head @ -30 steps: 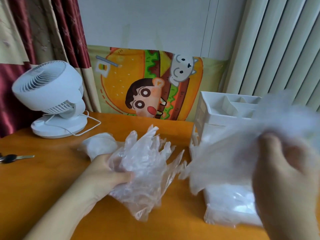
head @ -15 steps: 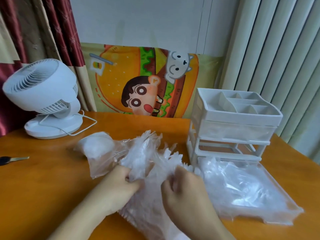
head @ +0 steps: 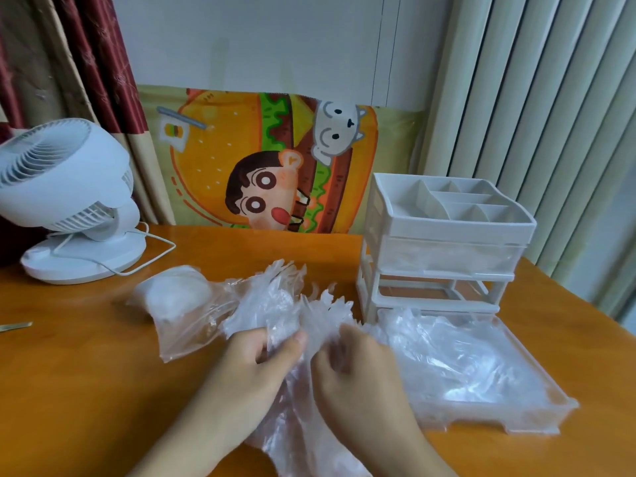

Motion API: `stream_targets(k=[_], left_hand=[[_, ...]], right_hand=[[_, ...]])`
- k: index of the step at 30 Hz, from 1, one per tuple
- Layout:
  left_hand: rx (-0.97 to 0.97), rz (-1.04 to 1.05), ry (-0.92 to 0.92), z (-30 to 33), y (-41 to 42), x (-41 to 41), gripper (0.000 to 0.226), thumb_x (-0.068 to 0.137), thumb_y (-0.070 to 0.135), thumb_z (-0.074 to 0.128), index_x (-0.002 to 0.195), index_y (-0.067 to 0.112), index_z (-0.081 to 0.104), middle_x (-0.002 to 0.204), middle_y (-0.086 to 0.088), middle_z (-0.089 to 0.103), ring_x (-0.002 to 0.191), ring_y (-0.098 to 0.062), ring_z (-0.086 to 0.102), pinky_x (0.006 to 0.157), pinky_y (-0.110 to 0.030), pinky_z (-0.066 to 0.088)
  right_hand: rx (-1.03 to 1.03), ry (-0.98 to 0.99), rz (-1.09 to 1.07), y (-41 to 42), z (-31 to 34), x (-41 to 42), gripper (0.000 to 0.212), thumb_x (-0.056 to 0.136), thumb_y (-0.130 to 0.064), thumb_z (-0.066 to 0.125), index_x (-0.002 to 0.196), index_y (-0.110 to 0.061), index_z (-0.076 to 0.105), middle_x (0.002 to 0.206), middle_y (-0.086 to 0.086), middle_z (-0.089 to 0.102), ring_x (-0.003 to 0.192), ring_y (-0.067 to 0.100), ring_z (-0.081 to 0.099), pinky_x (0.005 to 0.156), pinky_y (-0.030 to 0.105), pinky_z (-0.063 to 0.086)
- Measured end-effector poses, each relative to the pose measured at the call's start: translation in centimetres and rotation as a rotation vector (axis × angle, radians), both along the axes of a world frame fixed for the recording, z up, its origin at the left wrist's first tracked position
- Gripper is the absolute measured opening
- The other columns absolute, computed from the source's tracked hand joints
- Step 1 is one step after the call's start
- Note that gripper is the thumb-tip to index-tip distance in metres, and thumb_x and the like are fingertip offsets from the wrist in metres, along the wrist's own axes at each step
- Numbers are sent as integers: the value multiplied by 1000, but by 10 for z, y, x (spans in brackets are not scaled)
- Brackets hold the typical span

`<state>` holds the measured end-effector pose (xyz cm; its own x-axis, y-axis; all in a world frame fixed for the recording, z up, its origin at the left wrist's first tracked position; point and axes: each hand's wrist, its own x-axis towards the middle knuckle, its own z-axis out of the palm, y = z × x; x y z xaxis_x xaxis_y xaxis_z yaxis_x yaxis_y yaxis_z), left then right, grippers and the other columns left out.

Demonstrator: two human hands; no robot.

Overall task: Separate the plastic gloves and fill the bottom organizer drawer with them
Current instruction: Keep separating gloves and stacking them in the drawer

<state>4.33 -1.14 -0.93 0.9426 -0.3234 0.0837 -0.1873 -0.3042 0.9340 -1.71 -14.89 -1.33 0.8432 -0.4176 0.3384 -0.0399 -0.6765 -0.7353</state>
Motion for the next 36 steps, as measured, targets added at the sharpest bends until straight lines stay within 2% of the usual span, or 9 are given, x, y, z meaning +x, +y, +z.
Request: stream_targets(k=[3,5,7,12,22,27,30,32,36], left_hand=[[-12,-17,-53,-6,-3,-1,52,97,45,62,61,13,42,49,6,30,47,-6,37,50,-23,31],[15,-52,-103,-11,-3,-1,53,97,47,61,67,4,50,51,-6,40,50,-10,43,52,-29,34],[53,-54,-174,-13,-4,-2,53,97,48,60,70,4,54,53,-10,50,49,-11,47,51,-28,35],[23,1,-184,-12,-7,-4,54,95,45,64,56,18,40,49,4,33,48,-8,35,49,-26,28],[136,50,-181,-15,-7,0,55,96,34,65,54,18,33,47,4,29,46,-9,31,48,-25,25],[59,4,-84,-15,-8,0,52,98,39,60,59,9,43,52,4,35,50,-10,37,51,-29,30],[-32,-34,0,-14,-7,1,49,101,43,58,68,7,56,57,2,45,56,-11,45,58,-35,35],[-44,-39,-4,-12,-6,0,49,102,44,56,71,6,55,59,2,43,57,-12,45,59,-36,35],[-29,-57,-9,-10,-6,-2,46,103,39,55,62,18,51,56,7,37,55,-9,40,57,-34,32]], right_hand=[[-113,-36,-8,-1,0,-1,32,98,-32,52,70,-20,39,61,-2,47,55,16,47,48,31,33],[-292,-84,-29,-4,2,-3,33,94,-35,47,69,-25,30,61,-5,43,54,18,42,46,29,22],[-342,-92,-36,-5,5,-5,32,93,-36,46,69,-24,29,62,-5,44,55,19,42,47,27,20],[-226,-59,71,-3,1,-6,37,93,-41,52,67,-20,37,60,-2,49,60,19,49,48,28,27],[-124,-85,121,-4,-6,-5,35,83,-35,52,65,-13,32,59,-5,50,56,22,42,48,27,27],[-79,-61,186,-1,-4,-7,38,86,-41,52,69,-15,31,57,-6,46,55,17,38,50,29,29],[149,-59,250,1,2,-12,34,96,-38,55,76,-21,33,58,-8,42,57,7,34,55,26,32],[223,-33,253,-1,5,-13,31,102,-29,55,78,-22,37,58,-8,43,59,8,36,57,27,32],[152,-70,182,-2,-2,-7,35,102,-25,53,75,-16,35,61,-4,38,59,9,35,57,33,32]])
